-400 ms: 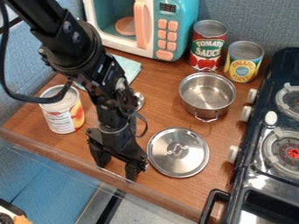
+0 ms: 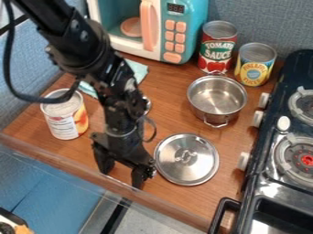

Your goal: Put the lid on the silver pot

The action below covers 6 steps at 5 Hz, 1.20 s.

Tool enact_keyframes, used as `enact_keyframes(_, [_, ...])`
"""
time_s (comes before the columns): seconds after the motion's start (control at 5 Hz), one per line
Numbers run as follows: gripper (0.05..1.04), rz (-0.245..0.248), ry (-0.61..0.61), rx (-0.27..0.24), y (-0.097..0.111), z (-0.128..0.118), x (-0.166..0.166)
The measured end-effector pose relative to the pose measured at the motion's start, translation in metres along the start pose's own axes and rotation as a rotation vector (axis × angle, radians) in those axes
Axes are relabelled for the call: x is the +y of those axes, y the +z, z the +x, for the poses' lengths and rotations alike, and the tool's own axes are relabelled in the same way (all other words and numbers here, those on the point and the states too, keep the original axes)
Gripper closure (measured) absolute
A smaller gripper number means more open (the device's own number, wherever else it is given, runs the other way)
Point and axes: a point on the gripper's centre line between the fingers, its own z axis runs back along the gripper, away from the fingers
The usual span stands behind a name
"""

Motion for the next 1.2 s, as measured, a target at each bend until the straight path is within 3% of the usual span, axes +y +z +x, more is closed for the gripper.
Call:
enact_keyframes(0.4, [0.083,0.035,-0.056,-0.05,0.042,0.034,-0.021])
enact_keyframes(0.6, [0.083,0.02,-0.089,-0.118,0.054,0.056,-0.036])
enact_keyframes(0.8, [0.083,-0.009,-0.146,-0.102,0.037,0.071,-0.052])
enact_keyframes(1.2, [0.083,0.0,-0.26,-0.09,0.013,0.086,-0.063])
